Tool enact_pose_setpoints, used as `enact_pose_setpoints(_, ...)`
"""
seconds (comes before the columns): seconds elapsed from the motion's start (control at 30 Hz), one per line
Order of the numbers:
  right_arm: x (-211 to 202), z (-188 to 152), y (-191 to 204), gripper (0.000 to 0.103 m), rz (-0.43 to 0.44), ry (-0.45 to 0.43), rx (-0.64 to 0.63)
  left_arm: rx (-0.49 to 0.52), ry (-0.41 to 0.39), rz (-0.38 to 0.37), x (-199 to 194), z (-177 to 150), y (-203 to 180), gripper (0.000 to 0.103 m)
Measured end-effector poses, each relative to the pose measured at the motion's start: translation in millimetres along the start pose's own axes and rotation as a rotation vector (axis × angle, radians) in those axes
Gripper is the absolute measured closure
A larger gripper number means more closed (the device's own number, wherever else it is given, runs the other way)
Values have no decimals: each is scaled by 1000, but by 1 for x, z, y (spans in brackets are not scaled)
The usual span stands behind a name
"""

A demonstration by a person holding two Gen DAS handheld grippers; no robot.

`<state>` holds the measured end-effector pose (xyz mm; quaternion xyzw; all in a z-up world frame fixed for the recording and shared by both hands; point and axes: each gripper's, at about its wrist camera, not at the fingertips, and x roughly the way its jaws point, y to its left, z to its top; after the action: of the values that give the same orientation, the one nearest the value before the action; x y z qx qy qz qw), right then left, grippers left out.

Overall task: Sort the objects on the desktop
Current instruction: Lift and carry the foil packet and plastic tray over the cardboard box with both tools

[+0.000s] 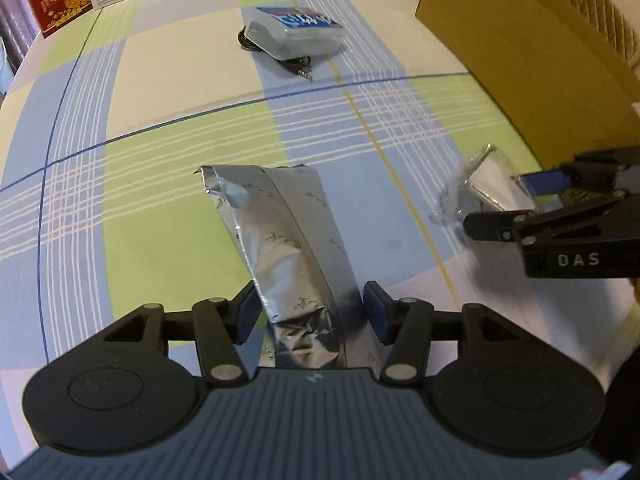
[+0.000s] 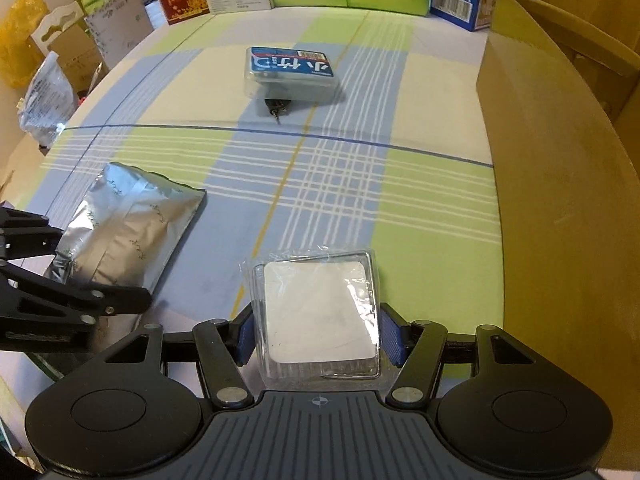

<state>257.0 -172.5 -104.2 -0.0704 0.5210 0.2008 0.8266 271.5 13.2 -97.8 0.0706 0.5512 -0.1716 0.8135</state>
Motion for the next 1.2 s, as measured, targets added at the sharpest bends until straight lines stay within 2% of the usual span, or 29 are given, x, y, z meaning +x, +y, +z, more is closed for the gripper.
enact_pose_setpoints(0.1,-1,0,2,45,17,-1,-13,15,1,2,3,0,1,53)
enact_pose_setpoints(0.3,4,3,12,45,-13,-1,-63,78,-7,47,8,0,-7,51)
enact_pose_setpoints(0.4,5,2,14,45,-10,5,-70,77,-9,53,8,0,-7,51)
enact_pose_setpoints(0.63,4,3,16,45,-3,-3,-61,85,-13,57,6,-2,-10,64)
enact_pose_setpoints(0.8,2,2,17,45,-4,-12,-62,84,-19,74,3,-5,-13,66)
enact_pose_setpoints(1.2,-7,0,6,45,2,-54,2,33,-47,55,-8,-12,-9,72)
